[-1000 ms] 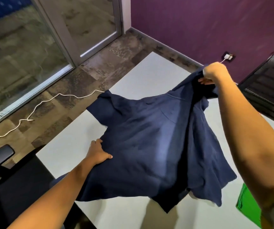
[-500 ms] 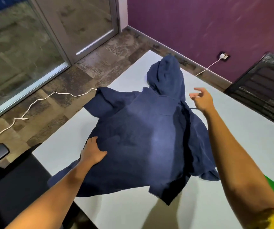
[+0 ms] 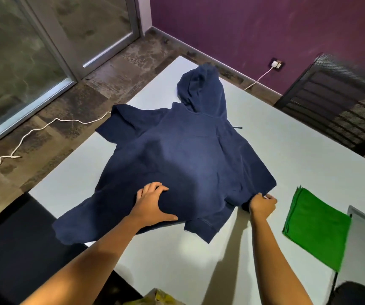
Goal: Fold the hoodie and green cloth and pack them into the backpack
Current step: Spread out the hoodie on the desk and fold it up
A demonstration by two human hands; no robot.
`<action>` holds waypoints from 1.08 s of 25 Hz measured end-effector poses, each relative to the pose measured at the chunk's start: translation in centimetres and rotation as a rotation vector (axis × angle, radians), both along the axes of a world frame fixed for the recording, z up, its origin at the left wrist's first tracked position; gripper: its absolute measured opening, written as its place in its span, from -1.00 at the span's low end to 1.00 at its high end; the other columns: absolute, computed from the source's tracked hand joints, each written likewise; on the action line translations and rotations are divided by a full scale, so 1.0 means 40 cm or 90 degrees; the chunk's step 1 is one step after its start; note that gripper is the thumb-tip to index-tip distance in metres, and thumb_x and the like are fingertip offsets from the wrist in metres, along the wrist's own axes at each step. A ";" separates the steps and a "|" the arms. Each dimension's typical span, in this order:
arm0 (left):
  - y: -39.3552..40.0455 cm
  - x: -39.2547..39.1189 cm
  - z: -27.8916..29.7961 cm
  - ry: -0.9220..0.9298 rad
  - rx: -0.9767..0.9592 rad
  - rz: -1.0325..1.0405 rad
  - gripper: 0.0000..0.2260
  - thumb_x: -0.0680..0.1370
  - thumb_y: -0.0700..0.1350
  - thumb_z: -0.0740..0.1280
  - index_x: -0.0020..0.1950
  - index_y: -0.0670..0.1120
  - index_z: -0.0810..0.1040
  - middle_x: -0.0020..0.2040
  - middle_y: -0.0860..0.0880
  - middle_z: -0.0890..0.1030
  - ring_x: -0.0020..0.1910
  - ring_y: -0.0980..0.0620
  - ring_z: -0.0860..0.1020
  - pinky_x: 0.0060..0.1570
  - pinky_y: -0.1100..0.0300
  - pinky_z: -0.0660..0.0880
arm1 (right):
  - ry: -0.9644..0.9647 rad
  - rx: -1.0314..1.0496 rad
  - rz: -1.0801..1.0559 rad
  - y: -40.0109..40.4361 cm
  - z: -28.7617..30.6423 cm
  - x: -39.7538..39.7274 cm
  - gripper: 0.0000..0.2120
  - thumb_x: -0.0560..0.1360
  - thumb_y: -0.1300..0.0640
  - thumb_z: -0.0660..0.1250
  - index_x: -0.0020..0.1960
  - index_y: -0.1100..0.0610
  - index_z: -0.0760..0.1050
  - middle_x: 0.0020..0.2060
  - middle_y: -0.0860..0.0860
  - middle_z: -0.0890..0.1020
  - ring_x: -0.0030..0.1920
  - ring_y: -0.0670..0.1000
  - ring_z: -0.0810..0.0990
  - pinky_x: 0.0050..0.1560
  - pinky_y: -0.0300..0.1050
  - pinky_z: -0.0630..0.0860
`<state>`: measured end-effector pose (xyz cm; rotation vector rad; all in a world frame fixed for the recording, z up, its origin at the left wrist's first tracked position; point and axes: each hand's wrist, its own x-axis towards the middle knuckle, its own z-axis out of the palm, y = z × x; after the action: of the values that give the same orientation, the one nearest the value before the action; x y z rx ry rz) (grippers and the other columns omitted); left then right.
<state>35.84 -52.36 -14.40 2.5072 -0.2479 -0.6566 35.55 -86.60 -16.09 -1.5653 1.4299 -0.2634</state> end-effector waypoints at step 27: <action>0.030 0.266 0.204 -0.203 0.064 0.444 -0.84 0.58 0.03 0.35 -0.02 -0.06 0.58 -0.02 -0.13 0.63 0.02 -0.21 0.58 -0.08 0.02 0.44 | -0.107 0.328 0.233 0.049 0.045 0.103 -0.78 0.59 0.27 0.16 -0.16 0.11 0.50 -0.28 0.12 0.53 -0.28 0.03 0.44 -0.21 -0.09 0.42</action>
<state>46.48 -51.15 -6.22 2.5397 0.5432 0.0141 39.68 -84.65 -14.28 -1.3054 0.9578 0.1785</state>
